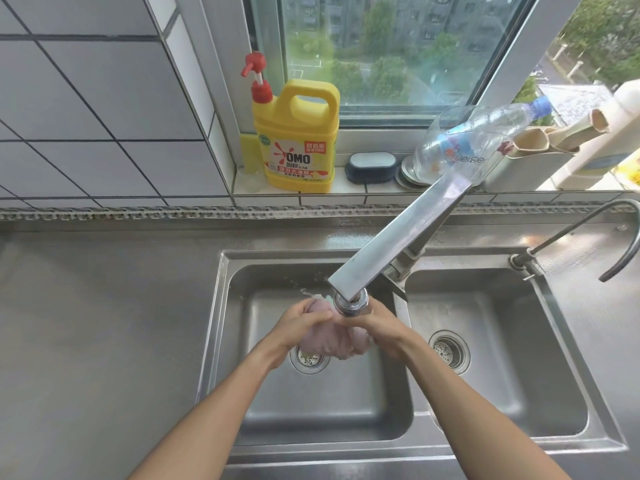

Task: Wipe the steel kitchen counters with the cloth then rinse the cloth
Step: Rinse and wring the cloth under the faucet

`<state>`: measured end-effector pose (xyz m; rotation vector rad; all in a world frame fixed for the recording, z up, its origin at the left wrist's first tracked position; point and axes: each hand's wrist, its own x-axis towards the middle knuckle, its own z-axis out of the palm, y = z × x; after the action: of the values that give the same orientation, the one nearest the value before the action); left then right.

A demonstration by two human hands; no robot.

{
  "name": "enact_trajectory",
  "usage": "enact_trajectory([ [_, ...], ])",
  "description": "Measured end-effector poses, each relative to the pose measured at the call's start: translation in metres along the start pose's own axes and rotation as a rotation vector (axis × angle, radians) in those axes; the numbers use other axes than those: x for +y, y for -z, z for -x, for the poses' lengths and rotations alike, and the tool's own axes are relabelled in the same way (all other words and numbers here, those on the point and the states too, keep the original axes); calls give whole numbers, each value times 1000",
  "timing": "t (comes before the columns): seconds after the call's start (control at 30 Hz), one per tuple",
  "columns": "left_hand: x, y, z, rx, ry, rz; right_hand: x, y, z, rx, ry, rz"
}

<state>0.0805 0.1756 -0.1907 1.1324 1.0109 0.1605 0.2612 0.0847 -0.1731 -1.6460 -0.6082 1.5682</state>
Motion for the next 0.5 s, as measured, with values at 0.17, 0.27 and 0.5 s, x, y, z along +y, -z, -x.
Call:
enact_trajectory([
  [0.17, -1, -6, -2, 144, 53, 350, 14, -13, -1, 59, -178, -96],
  [0.27, -2, -7, -5, 177, 93, 464, 20, -25, -6, 33, -216, -277],
  [0.5, 0, -6, -11, 254, 201, 468, 19, -32, -19, 152, -188, -365],
])
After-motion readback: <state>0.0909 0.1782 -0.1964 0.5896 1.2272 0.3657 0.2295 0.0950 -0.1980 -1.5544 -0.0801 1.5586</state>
